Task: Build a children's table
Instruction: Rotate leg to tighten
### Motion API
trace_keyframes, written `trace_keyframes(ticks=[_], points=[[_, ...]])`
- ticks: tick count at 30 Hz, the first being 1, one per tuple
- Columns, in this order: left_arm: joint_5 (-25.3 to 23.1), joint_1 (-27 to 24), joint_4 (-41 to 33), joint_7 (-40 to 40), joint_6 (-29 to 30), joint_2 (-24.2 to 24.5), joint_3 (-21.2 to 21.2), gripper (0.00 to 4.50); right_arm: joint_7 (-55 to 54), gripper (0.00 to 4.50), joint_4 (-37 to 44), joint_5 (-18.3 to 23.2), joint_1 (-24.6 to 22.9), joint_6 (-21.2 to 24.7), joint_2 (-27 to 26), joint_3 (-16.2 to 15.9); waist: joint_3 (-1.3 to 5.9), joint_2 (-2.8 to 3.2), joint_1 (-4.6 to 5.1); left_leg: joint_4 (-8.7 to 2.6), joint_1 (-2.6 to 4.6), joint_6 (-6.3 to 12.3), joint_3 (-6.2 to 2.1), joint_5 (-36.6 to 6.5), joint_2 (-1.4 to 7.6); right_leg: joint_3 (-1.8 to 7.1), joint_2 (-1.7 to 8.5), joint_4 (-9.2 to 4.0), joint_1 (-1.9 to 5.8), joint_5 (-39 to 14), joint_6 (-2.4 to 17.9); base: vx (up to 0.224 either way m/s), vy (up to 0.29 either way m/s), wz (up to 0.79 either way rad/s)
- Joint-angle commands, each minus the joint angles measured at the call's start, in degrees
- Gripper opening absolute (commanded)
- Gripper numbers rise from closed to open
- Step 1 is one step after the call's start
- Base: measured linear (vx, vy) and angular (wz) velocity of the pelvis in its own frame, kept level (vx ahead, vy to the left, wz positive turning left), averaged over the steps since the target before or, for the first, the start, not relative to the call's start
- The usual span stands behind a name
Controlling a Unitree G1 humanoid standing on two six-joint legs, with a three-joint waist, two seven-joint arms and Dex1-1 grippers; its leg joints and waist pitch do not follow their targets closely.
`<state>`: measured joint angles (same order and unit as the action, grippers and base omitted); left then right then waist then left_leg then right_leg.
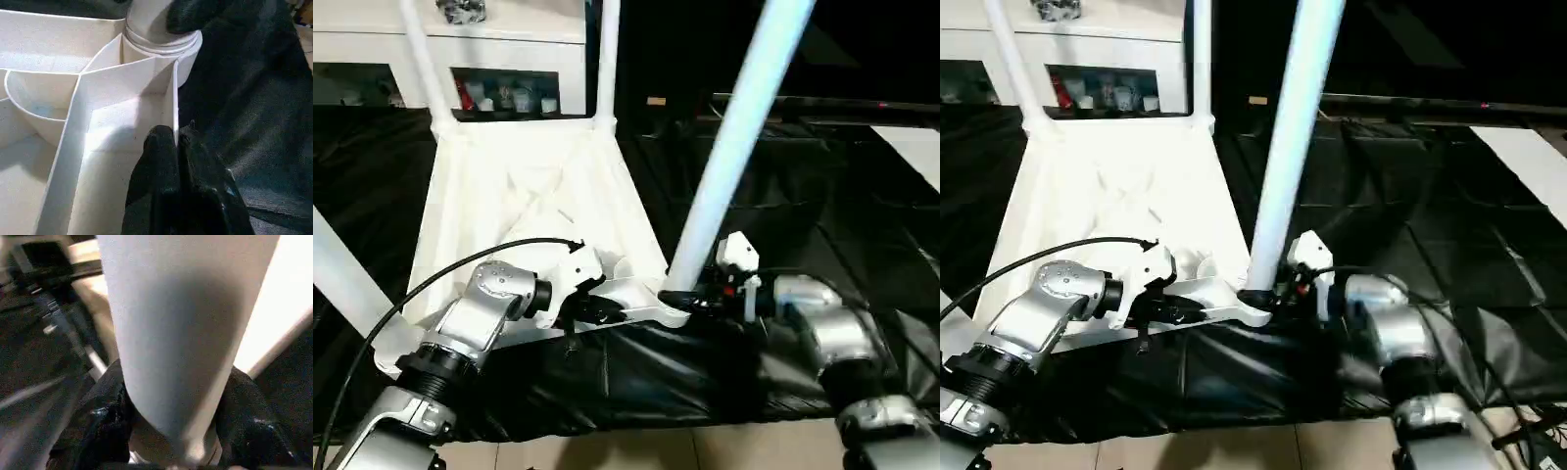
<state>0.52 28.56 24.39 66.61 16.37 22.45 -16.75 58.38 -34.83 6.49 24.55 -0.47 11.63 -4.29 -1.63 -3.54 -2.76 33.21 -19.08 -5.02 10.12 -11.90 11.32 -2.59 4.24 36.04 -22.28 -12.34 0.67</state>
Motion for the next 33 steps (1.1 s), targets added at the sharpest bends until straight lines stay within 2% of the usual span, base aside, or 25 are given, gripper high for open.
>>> trace_keyframes(ticks=[1,2,3,5,6,9,11,12,13,14,15,17,19,20,21,22,23,24,26,27,28,29,30,31,33], points=[[-1.44,0.23,2.51,-4.21,0.67,-2.47,-1.51,0.0,-6.31,1.98,-0.79,-2.54,-1.99,2.43,-3.98,-2.73,0.89,0.32,-0.26,-4.85,0.03,-0.02,-0.99,-19.12,1.94,2.44,4.06,-6.74,1.22,-28.31,7.74,0.0,0.0,0.0],[-1.57,0.67,2.82,-4.92,0.64,-3.12,-1.53,0.0,-10.33,1.98,-0.22,-3.03,-2.74,3.34,-5.58,-2.19,0.78,0.31,-0.08,-4.85,0.2,-0.33,-1.14,-20.59,1.83,2.42,4.14,-7.08,0.98,-31.78,6.63,-0.051,-0.002,-0.02],[-1.81,1.06,3.03,-5.63,0.57,-3.75,-1.66,0.0,-14.15,1.98,0.41,-3.45,-3.45,4.01,-7.28,-1.68,0.74,0.26,-0.02,-4.93,0.36,-0.82,-1.46,-21.94,1.73,2.43,4.32,-7.73,0.71,-36.83,4.14,-0.051,-0.002,-0.02],[-2.33,1.77,3.11,-7.14,0.72,-5.37,-2.16,0.0,-23.13,1.97,0.88,-3.84,-4.11,6.71,-11.79,-0.08,0.8,0.25,0.33,-5.32,0.2,-1.44,-2.07,-22.94,1.6,2.09,4.52,-8.22,0.77,-40.76,1.87,-0.055,0.005,-0.09],[-2.52,1.87,2.88,-7.66,0.77,-6.02,-2.43,0.0,-26.03,1.96,0.51,-4.48,-3.96,6.9,-13.16,0.01,0.79,0.45,0.41,-5.51,0.19,-1.66,-2.27,-23.36,1.62,1.95,4.52,-8.39,0.85,-41.03,1.56,-0.058,0.01,-0.12],[-2.74,1.95,1.79,-9.48,1.39,-9.29,-3.47,0.0,-37.95,1.96,-2.33,-6.26,-2.4,8.44,-19.06,0.45,1.15,1.56,1.35,-6.66,-0.52,-2.94,-3.1,-23.9,1.92,0.88,4.46,-8.13,1.9,-32.74,3.43,-0.05,0.035,-0.19],[-2.78,1.86,1.77,-10.63,1.56,-10.99,-3.78,0.0,-40.25,1.96,-2.82,-6.36,-1.76,8.2,-21.24,0.1,1.07,1.7,1.65,-6.87,-0.46,-3.2,-3.27,-26.04,2.02,0.61,4.28,-8.16,1.98,-28.62,4.48,-0.022,0.025,-0.11],[-2.78,1.86,1.77,-10.63,1.56,-10.99,-3.78,0.0,-40.25,1.96,-2.82,-6.36,-1.76,8.2,-21.24,0.1,1.03,1.67,1.62,-6.81,-0.27,-3.28,-3.2,-26.75,1.99,0.69,4.23,-8.14,1.71,-27.89,4.84,0.0,0.0,0.0],[-2.97,1.72,1.88,-11.39,1.51,-11.87,-3.97,0.0,-40.58,1.96,-2.1,-6.86,-1.86,7.39,-22.68,-0.72,0.72,1.68,1.55,-6.59,0.56,-2.82,-3.03,-29.91,1.78,0.99,4.14,-8.54,0.82,-29.32,5.1,0.0,0.0,0.0],[-2.97,1.72,1.88,-11.39,1.51,-11.87,-3.97,0.0,-40.58,2.31,-2.1,-6.86,-1.86,7.39,-22.68,-0.72,0.72,1.6,1.52,-6.52,0.64,-2.67,-2.99,-30.31,1.74,1.06,4.18,-8.67,0.78,-29.86,5.03,0.0,0.0,0.0],[-3.33,1.55,2.34,-11.77,1.16,-11.99,-4.0,0.0,-41.56,2.31,-1.26,-8.33,-1.94,4.92,-22.26,-1.09,0.75,1.64,1.44,-6.55,0.56,-2.31,-2.97,-30.05,1.72,1.23,4.31,-8.69,0.85,-30.02,4.92,0.0,0.0,0.0],[-3.57,1.38,2.52,-11.78,0.98,-11.64,-3.93,0.0,-42.26,2.68,-0.95,-8.35,-1.75,3.51,-21.46,-0.17,0.76,1.56,1.38,-6.54,0.61,-2.05,-2.89,-29.63,1.76,1.33,4.36,-8.74,0.81,-29.55,4.99,0.0,0.0,0.0],[-4.07,1.15,2.62,-11.21,0.68,-10.28,-3.76,0.0,-42.52,2.84,-1.11,-8.87,-0.93,1.1,-18.49,1.05,0.85,1.53,1.11,-6.44,0.72,-1.6,-2.47,-27.48,1.87,1.71,4.33,-8.35,0.7,-25.59,6.47,0.0,0.0,0.0],[-4.29,1.0,2.6,-10.81,0.43,-9.41,-3.58,0.0,-41.01,2.84,-1.2,-7.75,-0.53,0.63,-17.07,2.14,0.91,1.3,1.01,-6.38,0.78,-1.38,-2.29,-26.82,1.87,1.76,4.28,-8.27,0.72,-24.49,6.78,0.0,0.0,0.0],[-4.5,0.89,2.55,-10.59,0.33,-8.92,-3.42,0.0,-40.14,3.02,-1.32,-6.91,-0.26,0.45,-16.25,2.81,1.1,1.23,0.69,-6.2,0.89,-0.88,-1.9,-24.81,1.89,1.98,4.21,-7.92,0.79,-21.46,7.81,0.0,0.0,0.0],[-4.61,0.34,2.25,-9.02,-0.82,-7.11,-3.29,0.0,-35.24,3.09,-0.87,-5.1,0.09,0.01,-13.31,3.56,1.28,0.82,0.4,-5.92,0.71,0.15,-1.34,-21.28,1.77,2.24,4.13,-7.45,1.03,-17.9,8.87,0.0,0.0,0.0],[-4.61,0.34,2.25,-9.02,-0.82,-7.11,-3.29,0.0,-35.24,3.09,-0.87,-5.1,0.09,0.01,-13.31,3.56,1.28,0.82,0.4,-5.92,0.71,0.15,-1.34,-21.28,1.77,2.24,4.13,-7.45,1.03,-17.9,8.87,0.0,0.0,0.0],[-4.59,0.13,2.11,-8.39,-1.33,-6.48,-3.3,0.0,-33.42,3.15,-0.62,-4.82,0.16,-0.18,-12.16,3.49,1.32,0.85,-0.02,-5.56,0.72,1.72,-0.66,-17.91,1.98,2.49,4.08,-7.18,0.95,-16.23,9.74,0.0,0.0,0.0],[-4.24,-0.37,1.56,-6.36,-2.08,-4.84,-3.32,0.0,-28.88,3.42,0.1,-4.62,0.16,-0.55,-9.33,2.89,1.56,0.68,-0.16,-5.31,0.29,2.38,-0.41,-15.24,1.92,2.61,3.89,-6.8,1.23,-15.32,10.27,0.068,-0.04,0.1],[-3.61,-0.66,1.18,-4.44,-3.0,-3.98,-3.21,0.0,-25.53,3.51,0.72,-4.04,-0.03,-0.3,-7.9,2.55,1.95,0.5,-0.34,-5.18,-0.4,2.72,-0.46,-11.25,1.9,2.49,3.88,-6.21,1.87,-11.74,10.85,0.068,-0.038,0.05],[-2.95,-0.86,0.95,-1.87,-5.25,-2.83,-3.14,0.0,-20.0,3.51,1.79,-2.77,-0.46,0.03,-5.99,1.92,2.34,0.64,-0.56,-4.63,-0.58,3.61,-0.28,-6.34,1.86,2.49,3.78,-5.3,2.17,-4.81,12.02,0.07,-0.035,-0.01],[-2.85,-0.83,1.0,-1.14,-6.33,-2.46,-3.18,0.0,-17.9,3.51,2.21,-2.22,-0.66,0.09,-5.36,1.66,2.43,0.42,-0.67,-4.1,-1.04,5.24,-0.13,-2.34,1.44,2.52,3.47,-4.54,2.45,2.1,13.02,0.069,-0.029,-0.01],[-2.85,-0.83,1.0,-1.14,-6.33,-2.46,-3.18,0.0,-17.9,3.51,2.21,-2.22,-0.66,0.09,-5.36,1.66,2.44,0.5,-0.8,-3.93,-0.93,5.84,0.0,-1.18,1.45,2.6,3.47,-4.25,2.31,4.58,13.71,0.069,-0.029,-0.01],[-2.55,-0.69,1.23,1.23,-8.21,-1.35,-3.46,0.0,-12.06,3.51,3.61,-0.82,-1.27,0.53,-3.43,0.42,2.41,0.46,-0.96,-3.74,-0.98,6.93,0.08,-0.83,1.36,2.58,3.52,-3.99,2.42,6.96,14.69,0.0,0.0,0.0],[-2.43,-0.51,1.61,2.78,-9.66,-0.57,-3.57,0.0,-7.93,3.51,4.52,0.06,-1.64,0.88,-1.88,-0.67,2.36,0.42,-1.2,-3.56,-0.83,7.96,0.1,-1.57,1.42,2.5,3.45,-3.87,2.37,7.53,15.16,0.0,0.0,0.0]])
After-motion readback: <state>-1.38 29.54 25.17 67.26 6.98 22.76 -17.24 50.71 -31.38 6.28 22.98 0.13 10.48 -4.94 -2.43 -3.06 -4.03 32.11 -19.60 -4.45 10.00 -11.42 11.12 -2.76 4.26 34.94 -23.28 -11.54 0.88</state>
